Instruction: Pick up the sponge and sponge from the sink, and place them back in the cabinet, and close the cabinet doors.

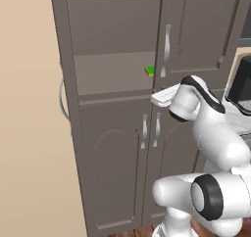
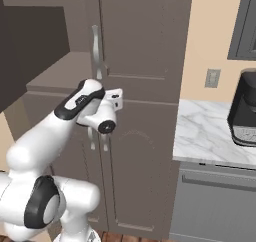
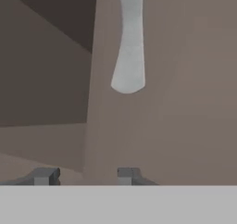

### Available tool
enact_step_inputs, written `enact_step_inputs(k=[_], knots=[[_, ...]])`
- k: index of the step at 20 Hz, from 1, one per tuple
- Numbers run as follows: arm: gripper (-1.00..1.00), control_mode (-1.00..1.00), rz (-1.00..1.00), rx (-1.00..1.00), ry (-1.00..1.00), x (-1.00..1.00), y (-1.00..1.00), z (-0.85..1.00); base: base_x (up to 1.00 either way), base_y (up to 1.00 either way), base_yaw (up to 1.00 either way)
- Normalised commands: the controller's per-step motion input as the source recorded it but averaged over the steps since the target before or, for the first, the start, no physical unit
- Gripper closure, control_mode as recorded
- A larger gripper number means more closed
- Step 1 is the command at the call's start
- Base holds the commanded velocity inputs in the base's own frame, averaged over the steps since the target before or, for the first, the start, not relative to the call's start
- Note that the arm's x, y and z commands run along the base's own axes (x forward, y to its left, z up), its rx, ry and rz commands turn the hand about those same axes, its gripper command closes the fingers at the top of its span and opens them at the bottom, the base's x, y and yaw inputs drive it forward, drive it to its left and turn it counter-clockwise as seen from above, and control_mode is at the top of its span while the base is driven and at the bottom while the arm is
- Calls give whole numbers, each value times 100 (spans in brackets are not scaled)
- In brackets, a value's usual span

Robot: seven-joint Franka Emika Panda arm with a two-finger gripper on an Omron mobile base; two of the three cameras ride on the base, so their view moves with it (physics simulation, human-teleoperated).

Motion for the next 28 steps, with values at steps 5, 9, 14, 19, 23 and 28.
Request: enact_step_inputs(k=[5,9,14,19,23,28], knots=[[-100,-100,-3,0,-4,-13,0,1,0,0,0],[-100,-100,-3,0,-11,-72,0,12,0,0,0],[-100,-100,-4,0,-6,-83,1,35,0,0,0],[-100,-100,-7,0,0,-72,8,45,0,0,0],[-100,-100,-12,0,0,-58,17,61,0,0,0],[-100,-100,-15,0,4,-59,21,64,0,0,0]])
